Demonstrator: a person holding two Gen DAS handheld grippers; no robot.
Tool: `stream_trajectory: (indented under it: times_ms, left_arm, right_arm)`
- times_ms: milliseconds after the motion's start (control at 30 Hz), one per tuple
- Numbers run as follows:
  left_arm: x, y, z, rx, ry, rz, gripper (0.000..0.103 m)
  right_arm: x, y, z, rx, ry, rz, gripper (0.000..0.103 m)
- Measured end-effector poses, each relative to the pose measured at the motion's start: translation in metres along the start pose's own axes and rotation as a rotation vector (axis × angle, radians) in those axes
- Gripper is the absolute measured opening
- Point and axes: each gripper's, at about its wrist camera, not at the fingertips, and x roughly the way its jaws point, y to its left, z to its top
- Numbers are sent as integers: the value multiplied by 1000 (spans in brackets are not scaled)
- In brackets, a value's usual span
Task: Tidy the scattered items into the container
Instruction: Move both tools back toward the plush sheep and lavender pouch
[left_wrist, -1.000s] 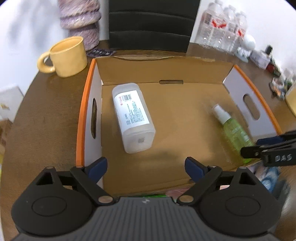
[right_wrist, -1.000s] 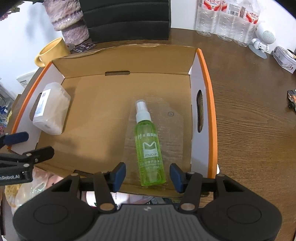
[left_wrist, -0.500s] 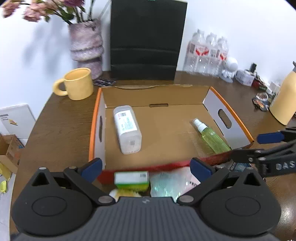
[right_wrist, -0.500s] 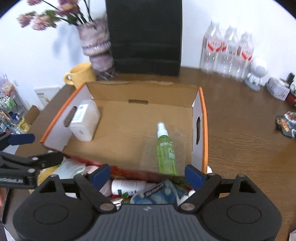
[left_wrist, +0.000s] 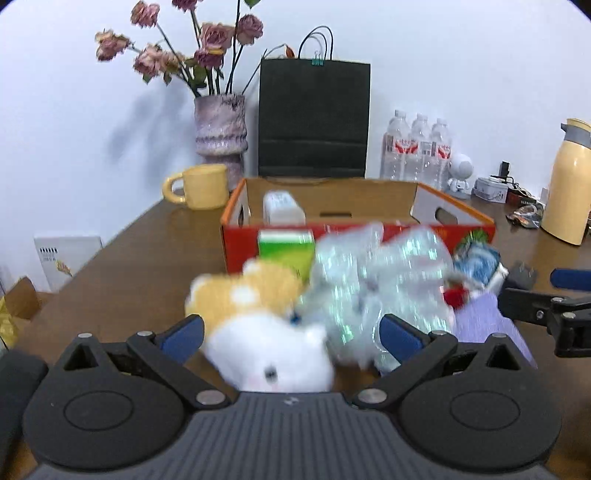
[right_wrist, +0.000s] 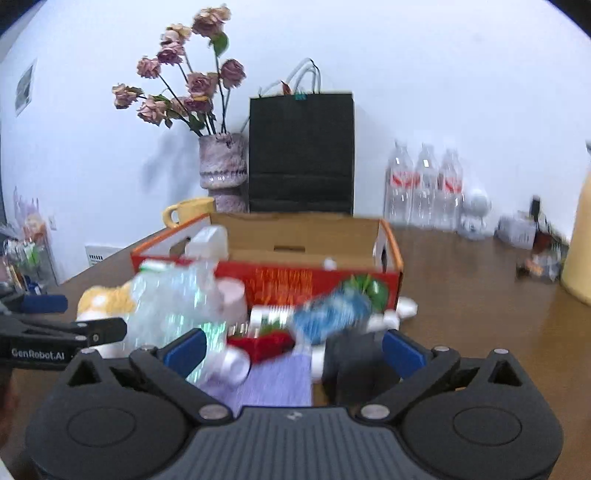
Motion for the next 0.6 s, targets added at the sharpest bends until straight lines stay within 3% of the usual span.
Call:
stream_trajectory:
  times_ms: [167,233,600]
  left_arm:
    - [15,-2,-11,-11,45,-4,103]
    - [16,1,-13,-32,50,-13,103]
    - [25,13,-18,-102,130,-6,103]
  right_arm:
    - [14,-8,-26,111,66,-36,102]
    - [18,-7,-31,98,96,-26,102]
    - [18,-9,-33,107,84,5,101]
